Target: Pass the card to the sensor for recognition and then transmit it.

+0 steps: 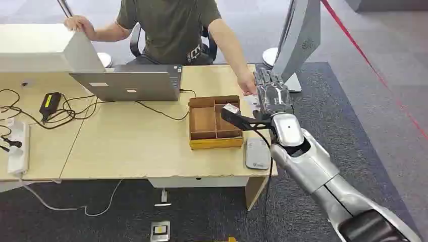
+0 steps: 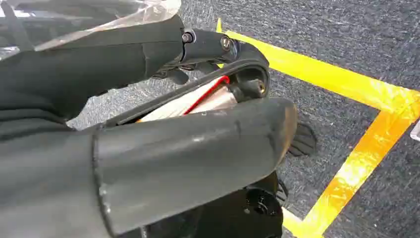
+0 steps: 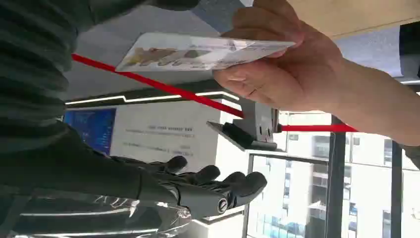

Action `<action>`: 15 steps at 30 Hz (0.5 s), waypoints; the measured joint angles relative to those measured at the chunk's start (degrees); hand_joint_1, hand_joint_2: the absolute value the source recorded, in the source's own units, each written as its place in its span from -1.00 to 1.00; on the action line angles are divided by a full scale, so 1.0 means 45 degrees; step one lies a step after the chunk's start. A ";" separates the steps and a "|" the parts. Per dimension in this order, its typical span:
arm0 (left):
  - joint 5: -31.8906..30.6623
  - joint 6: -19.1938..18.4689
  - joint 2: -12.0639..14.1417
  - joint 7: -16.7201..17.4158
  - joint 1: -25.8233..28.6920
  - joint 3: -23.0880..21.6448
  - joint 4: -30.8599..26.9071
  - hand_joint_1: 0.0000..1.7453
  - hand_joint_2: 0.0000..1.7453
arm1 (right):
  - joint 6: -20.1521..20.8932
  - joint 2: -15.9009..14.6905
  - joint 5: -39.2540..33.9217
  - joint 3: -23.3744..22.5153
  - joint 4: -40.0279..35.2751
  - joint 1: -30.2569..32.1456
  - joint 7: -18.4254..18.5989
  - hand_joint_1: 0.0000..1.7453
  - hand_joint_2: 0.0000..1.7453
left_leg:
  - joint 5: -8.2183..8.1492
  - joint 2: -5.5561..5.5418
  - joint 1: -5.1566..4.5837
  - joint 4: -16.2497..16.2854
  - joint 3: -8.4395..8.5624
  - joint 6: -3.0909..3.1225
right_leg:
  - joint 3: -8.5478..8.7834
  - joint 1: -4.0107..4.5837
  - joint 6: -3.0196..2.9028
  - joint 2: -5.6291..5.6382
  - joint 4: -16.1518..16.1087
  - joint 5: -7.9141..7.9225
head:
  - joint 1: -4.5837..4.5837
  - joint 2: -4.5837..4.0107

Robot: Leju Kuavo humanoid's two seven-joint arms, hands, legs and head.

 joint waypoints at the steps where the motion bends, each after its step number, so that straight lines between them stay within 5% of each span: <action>1: 0.0000 0.0000 0.0000 0.0000 0.0001 0.0000 0.0000 -1.00 -1.00 | 0.0000 0.0000 0.0000 0.0015 0.0029 -0.0016 0.0000 -1.00 1.00 | 0.0000 0.0000 0.0000 0.0000 0.0000 0.0000 | 0.0000 0.0000 0.0000 0.0000 0.0000 0.0000 | 0.0000 0.0000; 2: 0.0000 0.0000 0.0000 0.0000 0.0001 0.0000 0.0000 -1.00 -1.00 | 0.0000 0.0000 0.0004 0.0029 0.0058 -0.0031 0.0000 -1.00 1.00 | 0.0000 0.0000 0.0000 0.0000 0.0000 0.0000 | 0.0000 0.0000 0.0000 0.0000 0.0000 0.0000 | 0.0000 0.0005; 3: 0.0000 0.0000 0.0000 0.0000 0.0001 0.0000 0.0000 -1.00 -1.00 | 0.0000 -0.0005 0.0000 0.0054 0.0097 -0.0051 0.0000 -0.64 1.00 | 0.0000 0.0000 0.0000 0.0000 0.0000 0.0000 | 0.0000 0.0000 0.0000 0.0000 0.0000 0.0000 | 0.0000 0.0000; 4: 0.0000 0.0000 0.0000 0.0000 0.0001 0.0000 0.0000 -1.00 -1.00 | -0.0010 -0.0010 -0.0005 0.0078 0.0117 -0.0060 0.0010 1.00 1.00 | 0.0000 0.0000 0.0000 0.0000 0.0000 0.0000 | 0.0000 0.0000 0.0000 0.0000 0.0000 0.0000 | 0.0000 0.0000; 15: -0.0068 -0.0044 0.0000 -0.0053 0.0006 0.0000 0.0000 -1.00 -1.00 | -0.0136 -0.0092 -0.0170 0.0121 0.0287 -0.0055 0.0214 1.00 1.00 | 0.0000 0.0001 0.0000 0.0003 0.0002 0.0000 | -0.0001 0.0000 0.0000 0.0000 -0.0001 0.0000 | 0.0000 0.0000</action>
